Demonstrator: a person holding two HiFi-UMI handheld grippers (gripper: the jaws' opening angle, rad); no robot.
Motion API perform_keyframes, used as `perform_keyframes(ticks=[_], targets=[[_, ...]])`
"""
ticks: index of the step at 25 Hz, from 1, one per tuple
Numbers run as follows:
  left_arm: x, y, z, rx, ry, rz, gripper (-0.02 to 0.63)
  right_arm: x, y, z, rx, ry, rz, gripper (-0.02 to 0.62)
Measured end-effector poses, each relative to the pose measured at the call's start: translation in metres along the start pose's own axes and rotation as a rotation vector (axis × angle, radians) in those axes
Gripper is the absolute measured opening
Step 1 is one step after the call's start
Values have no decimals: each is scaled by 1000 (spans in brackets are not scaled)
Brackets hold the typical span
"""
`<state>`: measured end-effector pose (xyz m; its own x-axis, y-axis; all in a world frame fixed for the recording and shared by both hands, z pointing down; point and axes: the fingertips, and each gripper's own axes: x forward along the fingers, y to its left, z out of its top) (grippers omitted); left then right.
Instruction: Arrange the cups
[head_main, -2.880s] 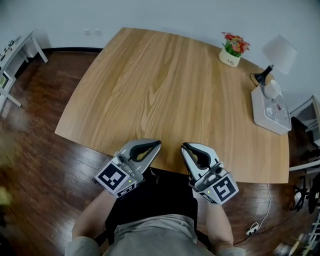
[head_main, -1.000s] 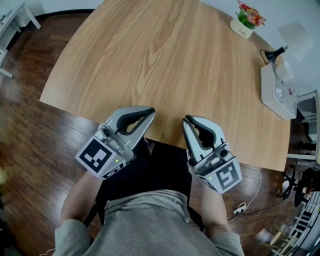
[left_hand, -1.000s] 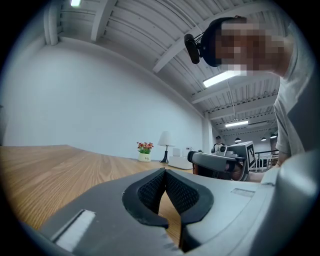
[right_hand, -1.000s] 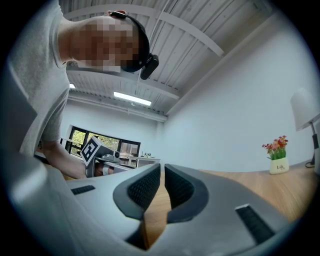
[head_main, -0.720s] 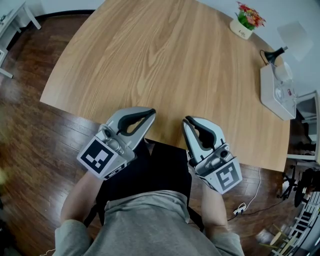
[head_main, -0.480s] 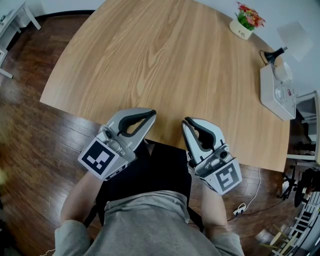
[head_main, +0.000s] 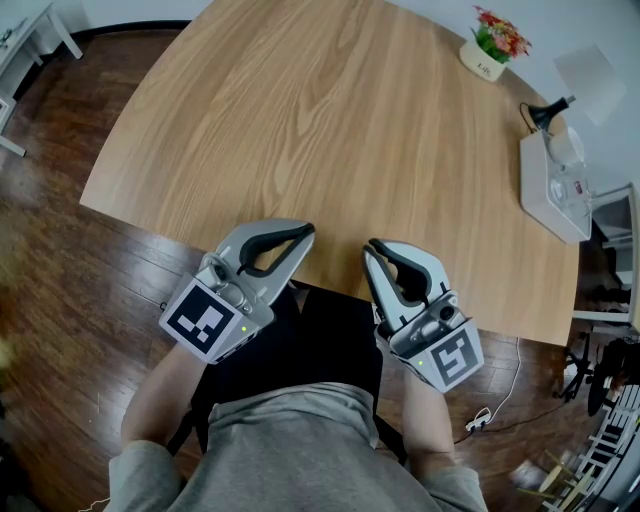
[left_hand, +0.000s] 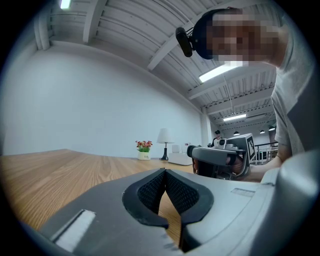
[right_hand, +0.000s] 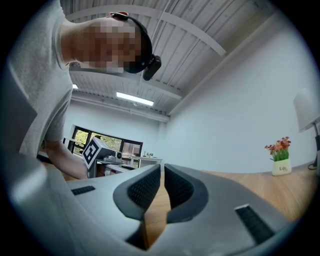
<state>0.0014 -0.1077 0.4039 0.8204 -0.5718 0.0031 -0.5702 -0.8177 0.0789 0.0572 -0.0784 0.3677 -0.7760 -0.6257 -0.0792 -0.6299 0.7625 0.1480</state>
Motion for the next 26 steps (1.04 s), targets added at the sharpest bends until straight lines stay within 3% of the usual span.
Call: perform_keyframes(ticks=[26], targets=[[1,-1,0,12,6,0,9,1,2,0,-12,6,10,23]])
